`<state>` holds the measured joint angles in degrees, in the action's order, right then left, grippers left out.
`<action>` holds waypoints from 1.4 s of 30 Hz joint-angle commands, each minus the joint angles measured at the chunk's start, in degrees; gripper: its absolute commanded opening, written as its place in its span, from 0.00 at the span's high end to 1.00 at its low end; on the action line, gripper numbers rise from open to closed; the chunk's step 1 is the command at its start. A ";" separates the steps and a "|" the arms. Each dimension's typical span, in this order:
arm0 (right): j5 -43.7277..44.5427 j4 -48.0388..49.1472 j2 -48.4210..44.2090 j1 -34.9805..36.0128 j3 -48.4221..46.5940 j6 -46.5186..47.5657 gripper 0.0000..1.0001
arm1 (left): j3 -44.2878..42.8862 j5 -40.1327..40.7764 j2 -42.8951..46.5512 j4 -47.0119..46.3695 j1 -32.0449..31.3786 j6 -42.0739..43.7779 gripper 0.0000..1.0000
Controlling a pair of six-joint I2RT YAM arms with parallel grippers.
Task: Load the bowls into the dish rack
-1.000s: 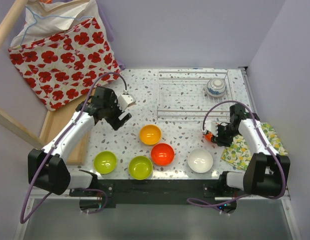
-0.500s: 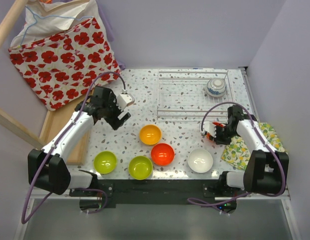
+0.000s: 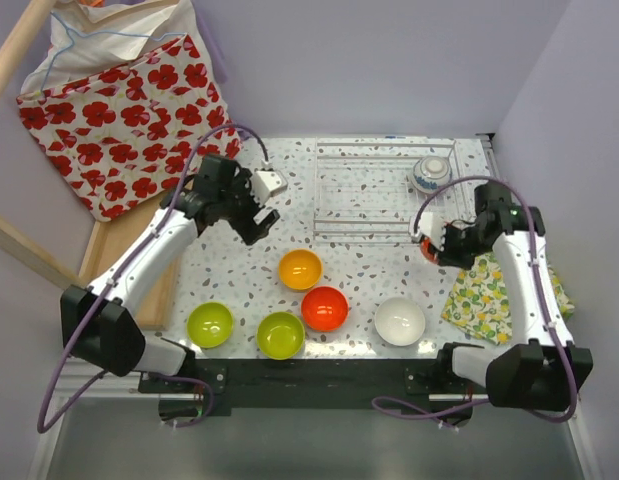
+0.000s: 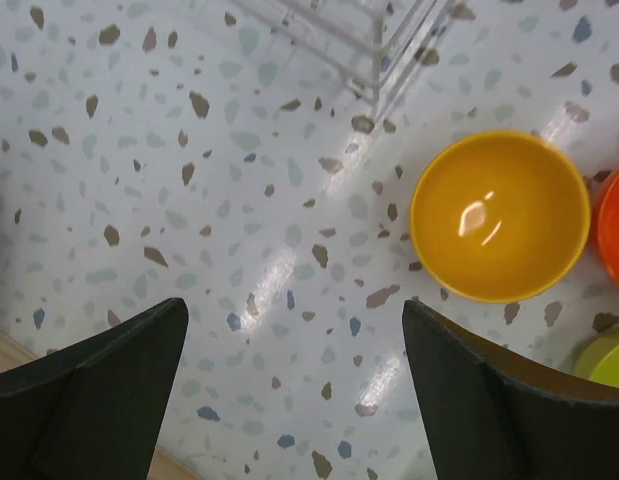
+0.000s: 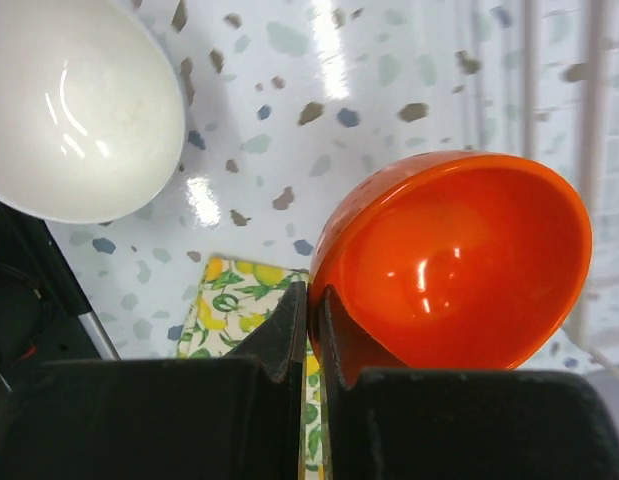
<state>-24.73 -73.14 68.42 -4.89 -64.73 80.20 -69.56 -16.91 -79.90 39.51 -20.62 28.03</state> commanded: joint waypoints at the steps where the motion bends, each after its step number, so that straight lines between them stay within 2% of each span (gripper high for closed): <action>1: -10.22 -5.52 1.52 0.14 -15.38 -17.47 1.00 | -9.16 -3.57 -3.50 -6.45 -5.55 -5.26 0.06; 3: -13.75 -3.25 3.46 0.14 -19.01 -24.10 1.00 | -12.86 -3.40 -6.57 -8.56 -6.71 -8.16 0.07; 4: -17.16 -1.32 4.25 0.05 -21.12 -31.44 1.00 | -13.93 -2.70 -7.63 -9.35 -7.67 -9.47 0.07; 5: -19.02 0.53 5.65 0.14 -21.84 -34.64 1.00 | -14.98 -1.82 -9.73 -10.06 -7.94 -11.31 0.07; 8: -27.70 11.23 7.25 0.14 -21.15 -48.26 1.00 | -18.59 0.47 -13.51 -11.82 -8.12 -19.39 0.08; 9: -30.26 19.71 7.60 0.14 -19.92 -52.39 1.00 | -19.73 1.25 -14.31 -12.26 -8.12 -20.20 0.09; 10: -32.38 24.75 7.95 0.14 -16.78 -61.91 1.00 | -20.35 1.78 -15.97 -12.70 -8.21 -20.99 0.10; 11: -36.66 29.68 9.00 0.14 -15.01 -66.62 1.00 | -21.05 2.05 -16.69 -13.40 -8.21 -21.78 0.10; 12: -38.44 40.95 9.62 0.05 -12.99 -71.89 1.00 | -22.19 2.23 -17.48 -13.84 -8.12 -21.79 0.10; 13: -39.51 47.59 10.41 0.05 -8.35 -84.99 1.00 | -22.72 2.05 -18.96 -14.10 -8.21 -21.36 0.11; 14: -41.08 54.79 11.37 0.14 -5.96 -91.82 1.00 | -23.42 2.05 -19.85 -14.02 -8.29 -20.13 0.11; 15: -41.36 68.09 13.30 0.14 -3.85 -103.20 1.00 | -24.91 1.79 -20.64 -13.76 -8.38 -19.51 0.12; 18: -40.75 82.50 18.21 0.14 0.13 -114.18 1.00 | -28.07 1.96 -23.63 -12.70 -8.73 -17.57 0.12; 26: -39.08 94.83 27.19 -0.12 1.10 -123.09 1.00 | -30.81 1.26 -27.42 -12.96 -10.75 -16.43 0.12; 34: -38.72 97.93 35.55 -0.30 -0.66 -127.58 1.00 | -31.69 1.44 -28.82 -12.88 -13.22 -15.64 0.12; 37: -38.90 93.29 37.83 -0.74 -3.03 -124.69 1.00 | -32.22 1.96 -29.09 -12.79 -13.39 -15.38 0.12; 40: -38.29 84.51 39.24 -1.09 -5.92 -118.28 1.00 | -32.48 2.49 -29.26 -12.70 -13.48 -14.85 0.12; 41: -37.59 77.61 40.03 -1.09 -6.98 -113.56 1.00 | -32.48 2.84 -29.18 -12.70 -13.48 -14.76 0.12; 42: -37.41 74.67 40.38 -1.18 -8.82 -111.60 1.00 | -32.48 2.93 -29.26 -12.70 -13.48 -14.50 0.11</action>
<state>-62.28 14.24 107.74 -5.34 -67.40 -41.19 -99.46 -14.94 -109.01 27.97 -34.20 11.77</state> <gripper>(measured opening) 0.031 0.882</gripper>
